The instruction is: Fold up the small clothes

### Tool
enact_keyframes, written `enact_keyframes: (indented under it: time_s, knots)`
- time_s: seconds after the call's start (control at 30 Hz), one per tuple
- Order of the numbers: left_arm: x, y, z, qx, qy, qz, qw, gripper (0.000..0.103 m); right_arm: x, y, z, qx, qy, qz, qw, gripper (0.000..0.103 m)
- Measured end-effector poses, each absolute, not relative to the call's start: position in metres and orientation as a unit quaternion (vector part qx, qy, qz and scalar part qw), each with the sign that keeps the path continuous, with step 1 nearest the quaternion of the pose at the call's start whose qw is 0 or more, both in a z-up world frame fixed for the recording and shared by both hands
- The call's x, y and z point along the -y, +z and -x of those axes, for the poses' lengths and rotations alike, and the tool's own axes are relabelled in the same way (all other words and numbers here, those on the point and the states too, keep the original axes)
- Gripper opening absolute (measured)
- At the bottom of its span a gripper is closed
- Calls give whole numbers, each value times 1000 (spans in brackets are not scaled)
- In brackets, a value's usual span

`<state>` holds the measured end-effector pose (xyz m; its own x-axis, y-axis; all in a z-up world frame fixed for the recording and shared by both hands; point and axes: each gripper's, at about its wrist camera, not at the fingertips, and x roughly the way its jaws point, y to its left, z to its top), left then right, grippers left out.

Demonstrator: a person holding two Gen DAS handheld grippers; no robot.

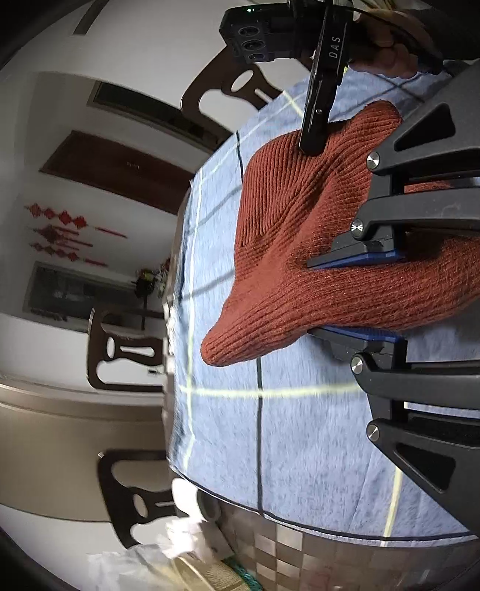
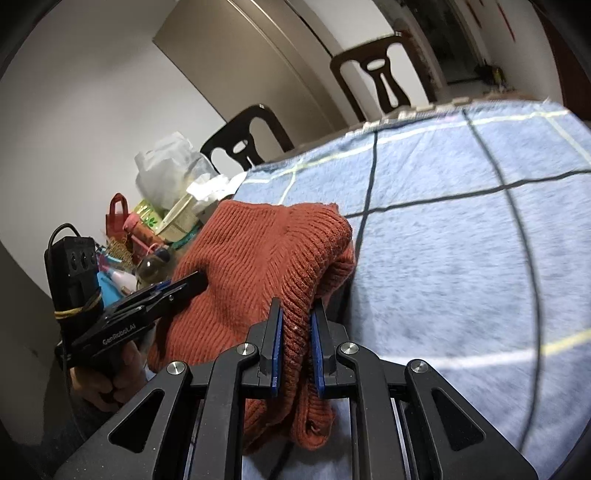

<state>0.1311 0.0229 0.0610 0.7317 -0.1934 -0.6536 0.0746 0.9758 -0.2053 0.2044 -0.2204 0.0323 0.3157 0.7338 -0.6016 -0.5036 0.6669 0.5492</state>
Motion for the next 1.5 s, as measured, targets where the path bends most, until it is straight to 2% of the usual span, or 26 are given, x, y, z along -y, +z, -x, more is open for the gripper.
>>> enact_keyframes:
  time_s: [0.13,0.23,0.43,0.57,0.7,1.0,1.17,1.5]
  knots:
    - [-39,29,-147,-388,-57,96,915,30,213,11,-217,-468,370,-120,794,16]
    - [-45,13,-145,-394,-54,109,911,33,220,17,-214,-469,366,-115,796,19]
    - [-54,37,-127,-373,-44,115,919,33,218,52,-207,-421,350,-67,834,20]
    - [-44,49,-133,-355,-59,107,927,33,197,37,-226,-441,347,-43,826,20]
    - [-31,25,-159,-389,-54,85,916,33,192,19,-237,-460,339,-37,819,20]
    - [-34,45,-107,-365,-57,85,925,33,203,58,-164,-412,372,12,832,20]
    - [-29,36,-75,-373,-56,92,921,33,191,34,-148,-430,359,65,826,18]
    - [-25,21,-79,-382,-20,76,921,33,201,20,-150,-434,346,51,830,18]
